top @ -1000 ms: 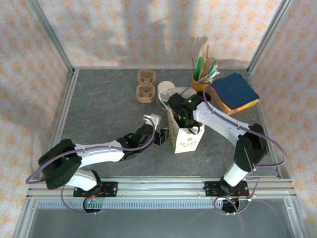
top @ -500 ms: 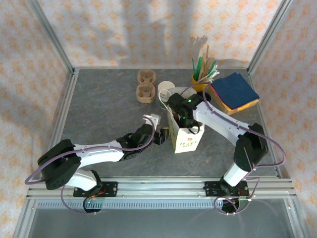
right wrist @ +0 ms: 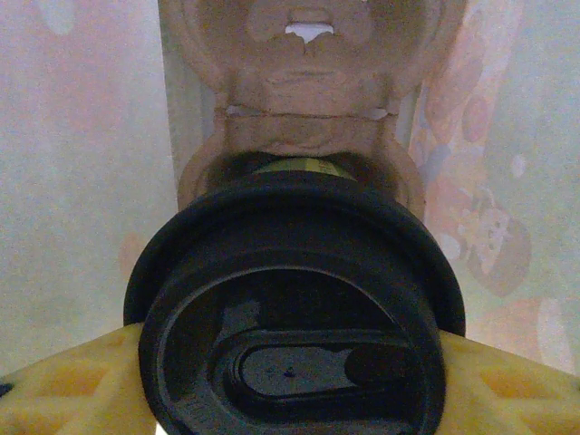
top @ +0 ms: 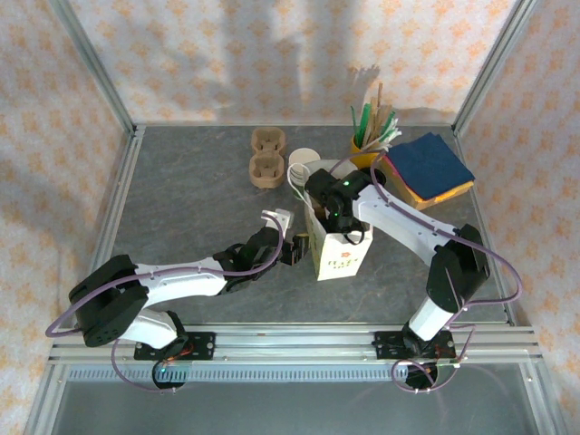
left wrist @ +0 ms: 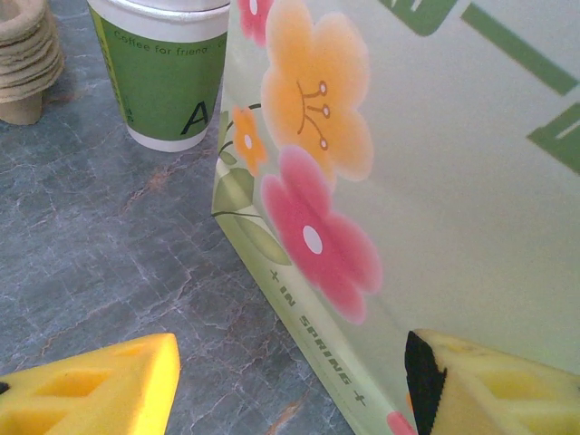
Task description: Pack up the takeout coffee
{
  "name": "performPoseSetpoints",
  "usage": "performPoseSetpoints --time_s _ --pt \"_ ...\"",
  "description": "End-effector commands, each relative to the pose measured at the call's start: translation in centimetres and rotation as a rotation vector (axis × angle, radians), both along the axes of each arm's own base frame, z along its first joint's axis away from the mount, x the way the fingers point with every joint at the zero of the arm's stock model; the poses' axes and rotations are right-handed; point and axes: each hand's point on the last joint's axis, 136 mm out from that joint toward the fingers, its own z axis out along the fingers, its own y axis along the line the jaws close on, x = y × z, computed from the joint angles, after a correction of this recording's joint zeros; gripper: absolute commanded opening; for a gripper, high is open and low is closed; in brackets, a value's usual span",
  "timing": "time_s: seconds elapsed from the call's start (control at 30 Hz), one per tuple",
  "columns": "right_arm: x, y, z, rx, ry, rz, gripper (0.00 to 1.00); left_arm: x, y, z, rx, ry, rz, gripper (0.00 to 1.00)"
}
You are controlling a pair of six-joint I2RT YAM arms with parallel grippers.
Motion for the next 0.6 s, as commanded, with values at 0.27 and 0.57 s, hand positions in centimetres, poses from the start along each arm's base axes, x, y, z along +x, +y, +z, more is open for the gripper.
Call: performPoseSetpoints --time_s 0.27,0.57 --pt "-0.22 -0.16 0.04 -0.018 0.016 -0.007 0.57 -0.19 0.42 -0.14 0.011 -0.007 0.016 0.69" --pt "-0.28 -0.12 0.16 -0.015 0.015 -0.010 0.45 -0.15 0.33 -0.14 0.010 -0.006 0.015 0.69"
